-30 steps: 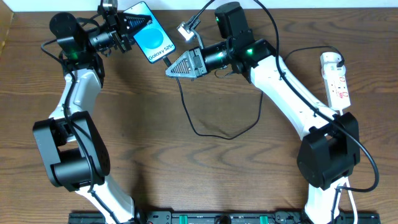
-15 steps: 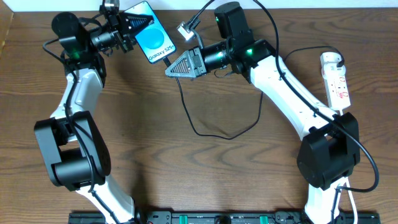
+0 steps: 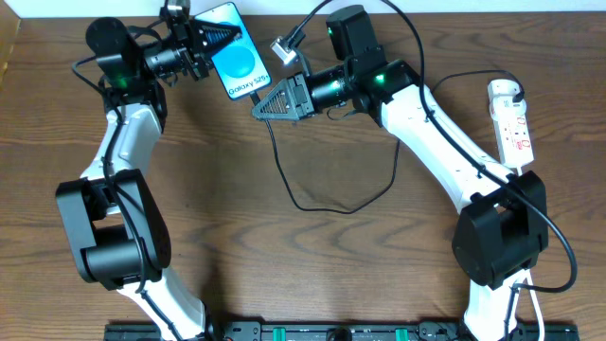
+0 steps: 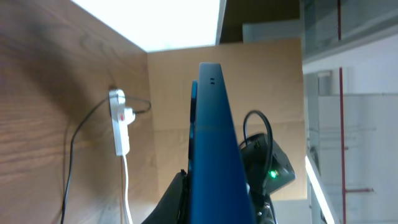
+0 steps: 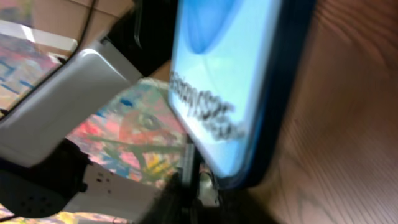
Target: Plug charger to phone and switch on socket
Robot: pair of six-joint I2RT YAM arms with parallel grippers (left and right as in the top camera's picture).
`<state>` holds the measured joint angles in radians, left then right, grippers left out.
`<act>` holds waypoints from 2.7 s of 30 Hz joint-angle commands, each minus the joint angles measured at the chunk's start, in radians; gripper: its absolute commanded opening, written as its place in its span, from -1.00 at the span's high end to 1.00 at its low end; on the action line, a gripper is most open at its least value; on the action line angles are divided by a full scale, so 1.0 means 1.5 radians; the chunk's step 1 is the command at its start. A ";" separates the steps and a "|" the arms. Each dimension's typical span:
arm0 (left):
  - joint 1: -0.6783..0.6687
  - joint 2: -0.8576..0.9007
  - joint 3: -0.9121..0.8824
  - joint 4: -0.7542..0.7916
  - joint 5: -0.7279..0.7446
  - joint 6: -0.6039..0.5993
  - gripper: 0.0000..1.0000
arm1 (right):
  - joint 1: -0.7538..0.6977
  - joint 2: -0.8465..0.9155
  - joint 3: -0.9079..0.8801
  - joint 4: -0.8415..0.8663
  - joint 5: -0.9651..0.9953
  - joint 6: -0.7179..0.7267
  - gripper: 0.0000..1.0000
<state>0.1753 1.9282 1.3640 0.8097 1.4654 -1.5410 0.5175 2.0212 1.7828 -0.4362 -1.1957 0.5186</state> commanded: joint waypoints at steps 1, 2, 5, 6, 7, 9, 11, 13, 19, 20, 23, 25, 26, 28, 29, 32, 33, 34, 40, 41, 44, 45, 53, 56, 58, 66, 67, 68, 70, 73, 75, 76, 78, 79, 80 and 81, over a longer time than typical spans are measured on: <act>-0.001 -0.010 0.004 0.005 0.071 0.002 0.85 | -0.014 -0.002 0.004 -0.057 0.041 -0.065 0.50; 0.003 -0.010 0.004 0.005 0.071 0.002 0.85 | -0.017 -0.002 0.004 -0.066 0.040 -0.071 0.46; 0.010 -0.010 0.004 0.005 0.071 0.002 0.85 | -0.041 -0.003 0.004 -0.095 0.047 -0.103 0.28; 0.011 -0.010 0.003 0.005 0.071 0.002 0.85 | -0.055 -0.003 0.004 -0.106 0.060 -0.108 0.22; 0.011 -0.010 0.000 0.005 0.071 0.003 0.85 | -0.071 -0.003 0.004 -0.118 0.072 -0.117 0.16; 0.011 -0.010 -0.007 0.005 0.071 0.021 0.85 | -0.110 -0.003 0.004 -0.157 0.125 -0.138 0.13; 0.011 -0.009 -0.016 0.005 0.071 0.048 0.85 | -0.154 -0.003 0.004 -0.209 0.195 -0.161 0.12; 0.005 -0.008 -0.025 0.005 0.071 0.057 0.85 | -0.182 -0.003 0.004 -0.259 0.246 -0.187 0.13; -0.039 -0.007 -0.045 0.002 0.051 0.080 0.85 | -0.192 -0.003 0.004 -0.320 0.335 -0.213 0.14; -0.043 -0.007 -0.048 -0.003 0.041 0.080 0.86 | -0.192 -0.003 0.004 -0.325 0.343 -0.213 0.14; -0.054 -0.007 -0.058 -0.042 -0.013 0.080 0.85 | -0.191 -0.003 0.004 -0.344 0.368 -0.212 0.14; -0.059 -0.007 -0.064 -0.111 -0.072 0.093 0.88 | -0.191 -0.003 0.004 -0.358 0.385 -0.213 0.13; -0.062 -0.007 -0.064 -0.157 -0.098 0.109 0.85 | -0.191 -0.003 0.004 -0.364 0.392 -0.213 0.13; -0.068 -0.007 -0.064 -0.240 -0.141 0.146 0.85 | -0.192 -0.003 0.004 -0.377 0.405 -0.214 0.13; -0.072 -0.007 -0.064 -0.285 -0.162 0.172 0.85 | -0.192 -0.003 0.004 -0.386 0.408 -0.224 0.13; -0.087 -0.007 -0.064 -0.441 -0.216 0.298 0.85 | -0.192 -0.003 0.004 -0.400 0.415 -0.240 0.13; -0.091 -0.007 -0.064 -0.482 -0.227 0.332 0.86 | -0.192 -0.003 0.004 -0.402 0.418 -0.242 0.13; -0.095 -0.007 -0.064 -0.527 -0.240 0.372 0.86 | -0.192 -0.003 0.004 -0.403 0.422 -0.243 0.12; -0.111 0.000 -0.064 -0.694 -0.252 0.575 0.86 | -0.191 -0.003 0.004 -0.406 0.427 -0.245 0.12; -0.113 0.002 -0.064 -0.715 -0.253 0.611 0.86 | -0.191 -0.003 0.004 -0.407 0.427 -0.245 0.11; -0.115 0.008 -0.064 -0.752 -0.252 0.697 0.86 | -0.188 -0.003 0.004 -0.413 0.430 -0.249 0.11; -0.115 0.009 -0.064 -0.762 -0.253 0.729 0.86 | -0.187 -0.003 0.004 -0.416 0.430 -0.253 0.11; -0.115 0.012 -0.064 -0.766 -0.269 0.848 0.86 | -0.165 -0.002 0.003 -0.433 0.451 -0.257 0.11; -0.115 0.022 -0.064 -0.767 -0.274 0.847 0.86 | -0.154 -0.003 0.003 -0.435 0.465 -0.257 0.11; -0.115 0.041 -0.064 -0.780 -0.275 0.847 0.86 | -0.146 -0.002 0.003 -0.436 0.467 -0.257 0.11; -0.117 0.098 -0.064 -0.836 -0.327 0.847 0.85 | -0.134 -0.002 0.003 -0.443 0.495 -0.252 0.10; -0.118 0.098 -0.064 -0.846 -0.349 0.847 0.85 | -0.134 -0.002 0.003 -0.443 0.495 -0.252 0.10; -0.120 0.099 -0.065 -0.856 -0.368 0.847 0.86 | -0.134 -0.002 0.003 -0.443 0.495 -0.252 0.09; -0.127 0.101 -0.065 -0.877 -0.403 0.847 0.85 | -0.134 -0.002 0.003 -0.442 0.495 -0.252 0.09; -0.138 0.105 -0.065 -0.883 -0.413 0.847 0.86 | -0.134 -0.002 0.003 -0.442 0.495 -0.252 0.09; -0.146 0.107 -0.065 -0.883 -0.423 0.847 0.85 | -0.134 -0.002 0.003 -0.442 0.497 -0.252 0.10; -0.149 0.107 -0.065 -0.883 -0.430 0.847 0.86 | -0.134 -0.002 0.003 -0.443 0.497 -0.252 0.10; -0.155 0.109 -0.065 -0.883 -0.435 0.847 0.85 | -0.134 -0.002 0.003 -0.443 0.497 -0.252 0.09; -0.156 0.109 -0.065 -0.884 -0.435 0.847 0.85 | -0.134 -0.002 0.003 -0.443 0.497 -0.252 0.10; -0.156 0.109 -0.065 -0.884 -0.435 0.847 0.85 | -0.134 -0.002 0.003 -0.443 0.497 -0.252 0.09; -0.156 0.109 -0.065 -0.886 -0.435 0.847 0.85 | -0.134 -0.002 0.003 -0.443 0.497 -0.252 0.09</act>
<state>-0.0566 2.0796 1.2537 -0.5125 0.8204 -0.2867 0.3092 2.0216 1.7851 -1.0996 -0.4519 0.1482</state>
